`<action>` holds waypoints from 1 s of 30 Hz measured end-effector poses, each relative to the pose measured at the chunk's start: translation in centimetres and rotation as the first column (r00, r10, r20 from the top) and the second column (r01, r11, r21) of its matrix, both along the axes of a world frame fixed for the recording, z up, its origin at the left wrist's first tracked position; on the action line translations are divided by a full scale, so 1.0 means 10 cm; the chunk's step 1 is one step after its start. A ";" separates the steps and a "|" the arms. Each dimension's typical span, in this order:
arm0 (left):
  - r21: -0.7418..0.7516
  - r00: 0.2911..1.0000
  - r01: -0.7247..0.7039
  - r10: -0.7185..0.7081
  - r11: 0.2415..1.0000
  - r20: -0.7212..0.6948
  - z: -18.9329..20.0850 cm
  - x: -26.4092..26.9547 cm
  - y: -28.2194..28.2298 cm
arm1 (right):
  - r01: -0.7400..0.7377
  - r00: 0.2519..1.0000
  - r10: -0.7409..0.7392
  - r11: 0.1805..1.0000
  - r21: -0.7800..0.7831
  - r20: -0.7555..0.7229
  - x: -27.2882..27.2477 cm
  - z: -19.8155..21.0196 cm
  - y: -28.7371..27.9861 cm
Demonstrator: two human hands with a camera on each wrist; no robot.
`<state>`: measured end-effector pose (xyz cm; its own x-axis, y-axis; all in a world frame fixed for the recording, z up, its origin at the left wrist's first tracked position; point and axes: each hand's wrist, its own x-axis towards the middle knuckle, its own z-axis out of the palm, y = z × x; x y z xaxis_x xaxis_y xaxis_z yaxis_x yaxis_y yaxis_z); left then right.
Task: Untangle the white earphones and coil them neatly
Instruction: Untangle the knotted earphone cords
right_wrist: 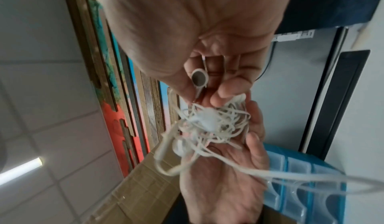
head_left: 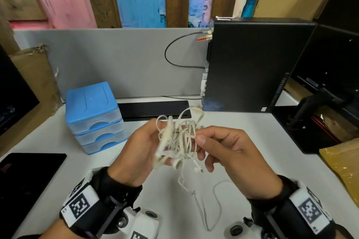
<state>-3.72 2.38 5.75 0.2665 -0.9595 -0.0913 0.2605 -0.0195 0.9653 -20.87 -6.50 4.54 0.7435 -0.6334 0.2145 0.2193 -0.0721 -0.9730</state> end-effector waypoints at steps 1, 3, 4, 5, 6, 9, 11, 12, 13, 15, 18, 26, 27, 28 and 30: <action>-0.015 0.999 0.018 -0.018 1.000 -0.051 0.01 0.01 0.01 | -0.025 1.000 0.025 0.999 0.023 0.007 -0.01 0.01 0.00; -0.015 0.992 0.056 -0.057 0.998 -0.109 0.03 0.04 0.02 | -0.062 0.998 0.062 0.997 0.040 0.014 -0.02 0.04 0.01; -0.010 0.988 0.082 -0.083 0.997 -0.128 0.03 0.05 0.01 | -0.066 0.998 0.065 0.997 0.033 0.016 -0.02 0.04 0.02; -0.008 0.985 0.098 -0.098 0.995 -0.141 0.03 0.06 0.00 | -0.061 0.998 0.060 0.998 0.021 0.018 -0.02 0.05 0.03; -0.012 0.982 0.107 -0.108 0.994 -0.155 0.04 0.05 0.00 | -0.051 0.999 0.051 0.999 0.009 0.019 -0.02 0.05 0.03; -0.043 0.963 0.127 -0.134 0.991 -0.232 0.06 0.05 0.00 | -0.038 0.999 0.038 0.999 -0.026 0.003 -0.02 0.05 0.04; -0.077 0.944 0.153 -0.169 0.985 -0.284 0.06 0.07 0.01 | -0.035 0.999 0.035 0.998 -0.057 -0.007 -0.02 0.05 0.06; -0.093 0.939 0.169 -0.189 0.981 -0.288 0.06 0.08 0.02 | -0.032 0.999 0.031 0.997 -0.072 -0.012 -0.03 0.05 0.06; -0.101 0.938 0.179 -0.201 0.979 -0.284 0.07 0.08 0.02 | -0.026 1.000 0.025 0.996 -0.081 -0.016 -0.03 0.06 0.06; -0.097 0.939 0.197 -0.216 0.976 -0.266 0.08 0.11 0.03 | -0.016 1.000 0.014 0.996 -0.090 -0.024 -0.02 0.06 0.06; -0.091 0.973 0.205 -0.213 0.975 -0.086 0.07 0.12 0.05 | -0.019 0.999 0.016 0.993 -0.117 -0.031 -0.02 0.06 0.07; -0.080 0.997 0.023 -0.029 0.997 -0.078 0.07 0.07 0.04 | 0.042 0.999 -0.040 0.998 -0.050 0.025 0.00 0.04 0.08; -0.083 0.997 0.013 -0.019 0.996 -0.070 0.07 0.07 0.04 | 0.041 0.999 -0.040 0.998 -0.039 0.025 0.00 0.04 0.07; -0.085 0.998 0.010 -0.014 0.996 -0.053 0.06 0.07 0.04 | 0.040 0.999 -0.039 0.999 -0.032 0.021 -0.01 0.04 0.06; -0.082 1.000 0.000 -0.001 0.997 -0.012 0.07 0.05 0.03 | 0.043 0.999 -0.043 0.999 -0.029 0.008 -0.01 0.05 0.05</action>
